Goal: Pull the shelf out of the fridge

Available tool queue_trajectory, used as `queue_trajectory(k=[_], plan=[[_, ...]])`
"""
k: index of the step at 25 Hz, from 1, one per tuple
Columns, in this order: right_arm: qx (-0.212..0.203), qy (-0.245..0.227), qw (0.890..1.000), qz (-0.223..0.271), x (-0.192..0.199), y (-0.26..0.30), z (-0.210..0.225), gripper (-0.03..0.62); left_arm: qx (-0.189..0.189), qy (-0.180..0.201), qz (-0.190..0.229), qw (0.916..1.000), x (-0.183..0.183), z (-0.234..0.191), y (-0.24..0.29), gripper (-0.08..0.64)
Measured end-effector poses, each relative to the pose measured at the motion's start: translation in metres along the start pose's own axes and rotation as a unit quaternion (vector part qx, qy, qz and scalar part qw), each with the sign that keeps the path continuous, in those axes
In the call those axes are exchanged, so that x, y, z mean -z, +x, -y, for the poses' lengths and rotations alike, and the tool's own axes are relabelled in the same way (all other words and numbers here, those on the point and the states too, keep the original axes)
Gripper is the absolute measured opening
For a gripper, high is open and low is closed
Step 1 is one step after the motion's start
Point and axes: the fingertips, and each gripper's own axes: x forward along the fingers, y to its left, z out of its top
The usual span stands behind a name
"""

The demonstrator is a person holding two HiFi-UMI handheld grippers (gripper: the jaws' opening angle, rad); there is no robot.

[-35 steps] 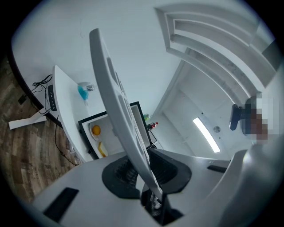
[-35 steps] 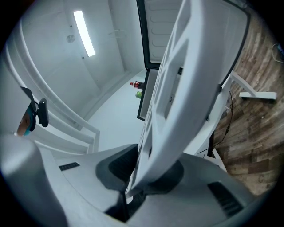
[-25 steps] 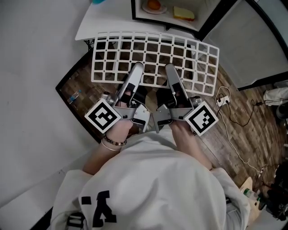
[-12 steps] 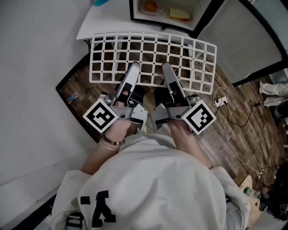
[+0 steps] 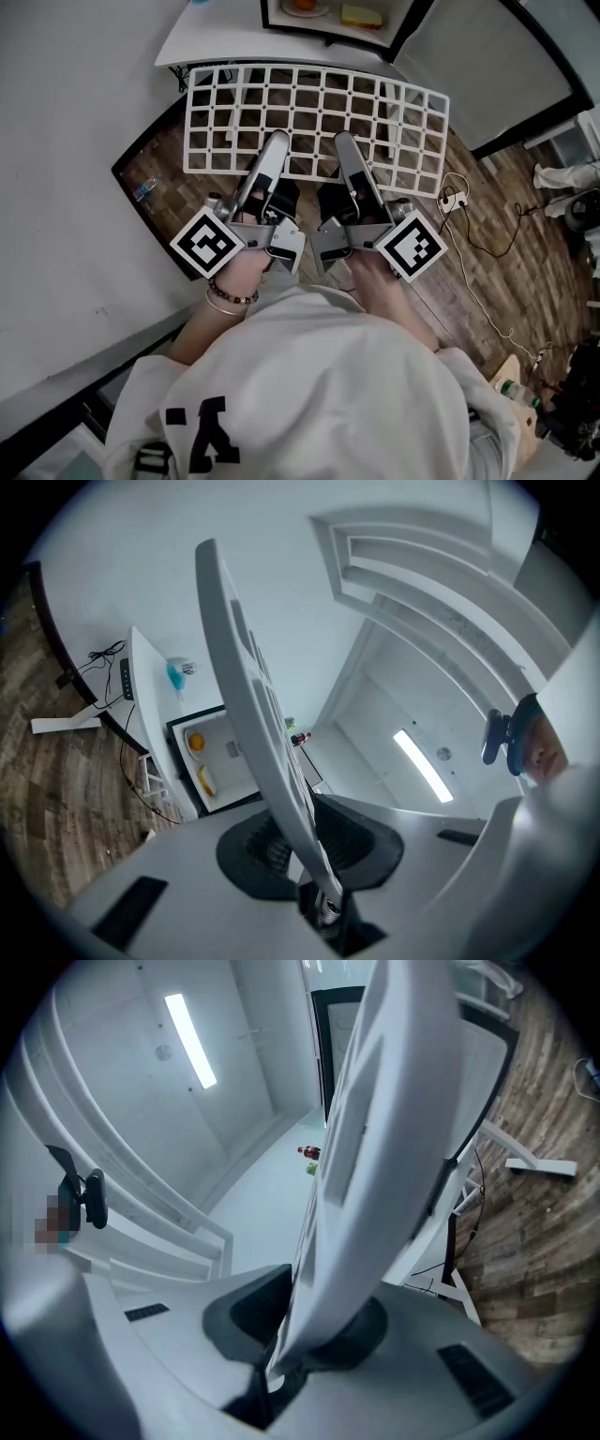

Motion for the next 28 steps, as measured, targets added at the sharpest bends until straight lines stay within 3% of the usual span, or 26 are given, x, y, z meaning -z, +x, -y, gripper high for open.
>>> queue_trajectory(k=[5,20,28], plan=[[0.002,0.008,1.0,-0.008,0.0,-0.058,-0.013,0.064,-0.008,-0.009,0.005,0.9999,0.044,0.026,-0.034,0.057],[0.0,0.015,1.0,-0.018,-0.001,-0.072,-0.021,0.064,-0.009,-0.002,0.016,0.9998,0.053,0.038,-0.043,0.057],[0.0,0.004,1.0,-0.028,0.005,-0.136,-0.042,0.066,-0.012,-0.003,0.023,0.9996,0.098,0.071,-0.087,0.057]])
